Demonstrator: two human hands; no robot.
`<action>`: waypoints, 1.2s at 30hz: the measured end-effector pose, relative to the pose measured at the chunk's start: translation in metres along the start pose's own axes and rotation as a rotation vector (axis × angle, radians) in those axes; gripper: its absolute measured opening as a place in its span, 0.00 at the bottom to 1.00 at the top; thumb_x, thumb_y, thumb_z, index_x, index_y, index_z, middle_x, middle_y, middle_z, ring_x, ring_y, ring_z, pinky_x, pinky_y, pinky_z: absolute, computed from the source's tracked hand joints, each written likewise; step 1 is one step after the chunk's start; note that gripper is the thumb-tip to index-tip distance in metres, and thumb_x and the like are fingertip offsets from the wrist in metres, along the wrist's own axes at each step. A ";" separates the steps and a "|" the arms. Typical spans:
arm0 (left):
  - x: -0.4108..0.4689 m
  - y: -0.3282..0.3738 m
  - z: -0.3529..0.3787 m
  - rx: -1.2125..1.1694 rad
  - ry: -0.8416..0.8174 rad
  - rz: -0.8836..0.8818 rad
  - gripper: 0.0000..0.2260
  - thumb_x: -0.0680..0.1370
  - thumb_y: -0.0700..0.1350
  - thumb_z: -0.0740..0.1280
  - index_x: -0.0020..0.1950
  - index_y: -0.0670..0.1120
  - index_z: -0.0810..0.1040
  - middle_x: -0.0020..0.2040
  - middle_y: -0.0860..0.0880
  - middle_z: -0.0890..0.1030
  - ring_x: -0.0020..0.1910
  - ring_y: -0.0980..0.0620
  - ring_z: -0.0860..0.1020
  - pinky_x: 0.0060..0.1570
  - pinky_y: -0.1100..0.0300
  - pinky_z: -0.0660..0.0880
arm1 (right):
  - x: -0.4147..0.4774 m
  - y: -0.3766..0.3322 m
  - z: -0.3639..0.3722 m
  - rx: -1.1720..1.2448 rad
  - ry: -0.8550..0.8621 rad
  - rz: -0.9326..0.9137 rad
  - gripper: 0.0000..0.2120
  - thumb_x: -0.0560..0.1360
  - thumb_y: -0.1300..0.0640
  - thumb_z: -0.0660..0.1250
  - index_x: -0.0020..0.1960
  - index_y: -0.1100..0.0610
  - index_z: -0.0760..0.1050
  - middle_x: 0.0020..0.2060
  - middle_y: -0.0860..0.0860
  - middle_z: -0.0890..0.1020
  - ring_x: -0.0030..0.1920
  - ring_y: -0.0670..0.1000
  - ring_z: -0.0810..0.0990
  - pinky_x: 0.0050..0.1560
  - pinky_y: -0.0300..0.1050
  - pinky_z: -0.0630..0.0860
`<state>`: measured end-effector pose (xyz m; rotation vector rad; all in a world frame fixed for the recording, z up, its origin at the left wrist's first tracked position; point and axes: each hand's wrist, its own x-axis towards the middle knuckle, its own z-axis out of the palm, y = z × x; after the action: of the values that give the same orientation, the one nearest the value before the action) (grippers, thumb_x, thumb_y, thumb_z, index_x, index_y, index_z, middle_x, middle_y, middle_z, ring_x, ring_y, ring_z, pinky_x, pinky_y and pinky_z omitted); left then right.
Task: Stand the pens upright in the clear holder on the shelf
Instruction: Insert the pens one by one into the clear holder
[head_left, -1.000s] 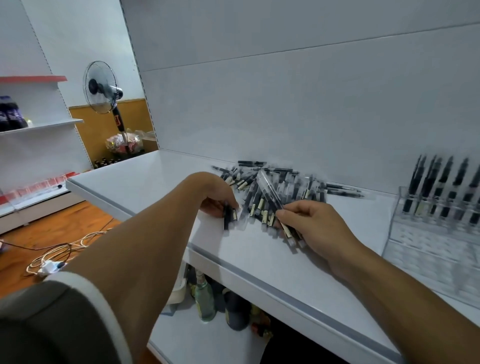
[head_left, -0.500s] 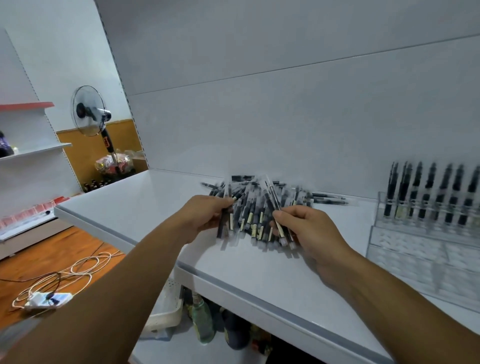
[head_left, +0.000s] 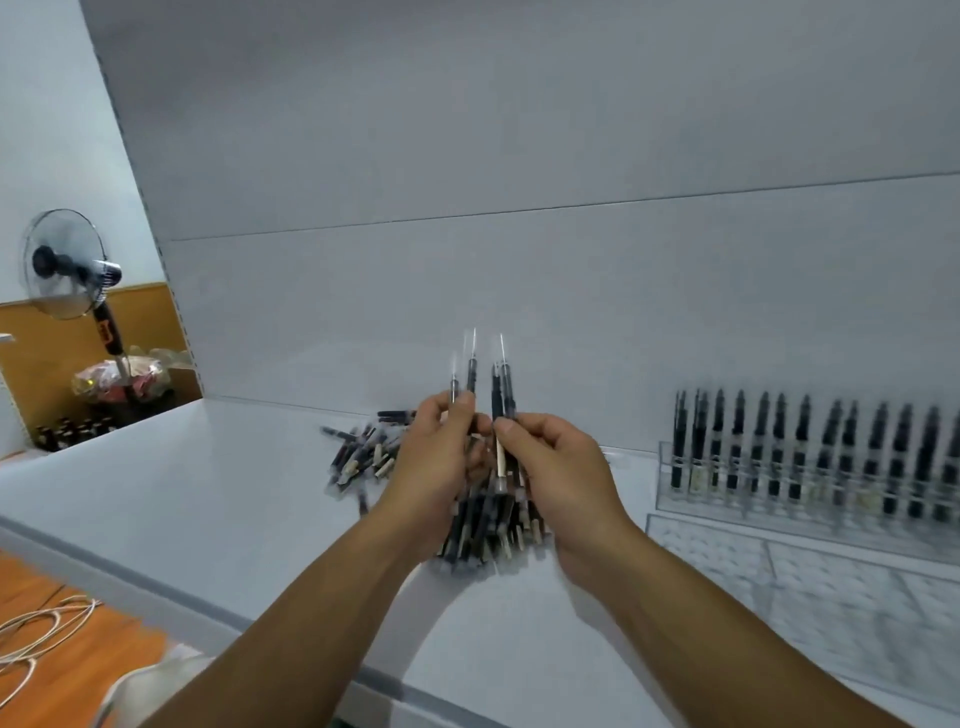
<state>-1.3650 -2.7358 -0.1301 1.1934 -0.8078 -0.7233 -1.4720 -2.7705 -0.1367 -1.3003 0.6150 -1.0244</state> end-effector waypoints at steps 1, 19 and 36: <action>0.000 0.003 0.007 -0.016 -0.014 0.017 0.12 0.82 0.51 0.60 0.55 0.43 0.74 0.31 0.51 0.75 0.30 0.53 0.73 0.32 0.60 0.73 | 0.002 -0.007 -0.002 -0.014 0.009 -0.015 0.05 0.78 0.57 0.68 0.50 0.56 0.81 0.41 0.50 0.86 0.40 0.46 0.85 0.38 0.37 0.78; 0.048 -0.036 0.111 0.445 -0.160 0.108 0.10 0.80 0.51 0.64 0.47 0.46 0.80 0.40 0.48 0.82 0.33 0.53 0.74 0.33 0.60 0.72 | 0.018 -0.077 -0.150 -0.545 0.235 -0.074 0.04 0.76 0.51 0.70 0.46 0.51 0.82 0.41 0.52 0.83 0.39 0.48 0.78 0.43 0.43 0.77; 0.074 -0.060 0.102 0.668 -0.177 0.145 0.12 0.81 0.53 0.60 0.48 0.47 0.78 0.39 0.50 0.79 0.36 0.54 0.75 0.33 0.61 0.69 | 0.038 -0.069 -0.189 -0.874 0.316 -0.140 0.09 0.77 0.53 0.69 0.57 0.51 0.77 0.43 0.48 0.83 0.43 0.52 0.84 0.43 0.47 0.82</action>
<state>-1.4157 -2.8623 -0.1597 1.6536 -1.3332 -0.4480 -1.6338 -2.8912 -0.1027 -1.9668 1.3218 -1.1294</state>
